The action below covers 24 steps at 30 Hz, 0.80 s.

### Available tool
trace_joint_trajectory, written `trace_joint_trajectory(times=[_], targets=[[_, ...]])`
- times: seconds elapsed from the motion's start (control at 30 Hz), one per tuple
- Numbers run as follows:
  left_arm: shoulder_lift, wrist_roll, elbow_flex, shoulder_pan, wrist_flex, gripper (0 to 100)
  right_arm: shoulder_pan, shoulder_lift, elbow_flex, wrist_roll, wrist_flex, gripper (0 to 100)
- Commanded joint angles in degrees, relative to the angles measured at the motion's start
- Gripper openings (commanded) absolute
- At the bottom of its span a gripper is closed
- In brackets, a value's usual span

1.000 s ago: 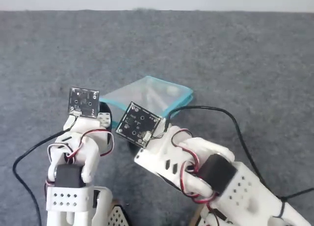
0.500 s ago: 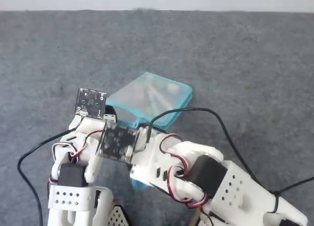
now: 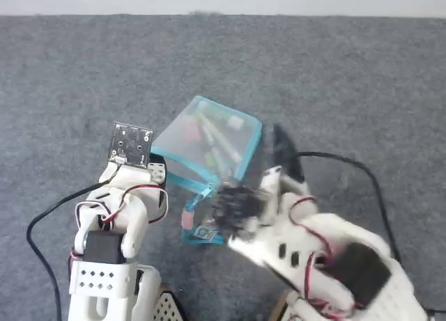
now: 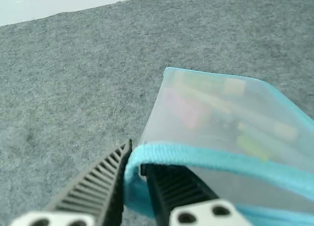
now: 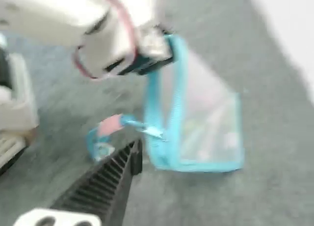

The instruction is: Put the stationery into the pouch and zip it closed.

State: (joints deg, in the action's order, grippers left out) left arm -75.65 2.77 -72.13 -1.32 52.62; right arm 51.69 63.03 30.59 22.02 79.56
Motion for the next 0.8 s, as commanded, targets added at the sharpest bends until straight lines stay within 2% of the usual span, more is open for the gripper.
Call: trace_joint_trajectory(times=[0.0, 0.17, 0.37, 0.6, 0.77], targets=[[0.4, 0.2, 0.8, -0.5, 0.2, 1, -11.1, -3.1, 8.8, 5.5, -7.3, 54.8], [0.4, 0.2, 0.8, -0.5, 0.2, 1, -9.2, -9.7, 15.2, 4.9, -15.3, 54.8], [0.4, 0.2, 0.8, -0.5, 0.1, 1, -8.2, -14.3, 18.0, 4.3, -19.6, 54.8], [0.4, 0.2, 0.8, -0.5, -0.1, 1, -5.2, -13.1, 18.3, 4.3, -16.3, 54.8], [0.4, 0.2, 0.8, -0.6, -0.1, 1, -3.6, -3.6, 15.9, 4.2, -9.3, 54.8]])
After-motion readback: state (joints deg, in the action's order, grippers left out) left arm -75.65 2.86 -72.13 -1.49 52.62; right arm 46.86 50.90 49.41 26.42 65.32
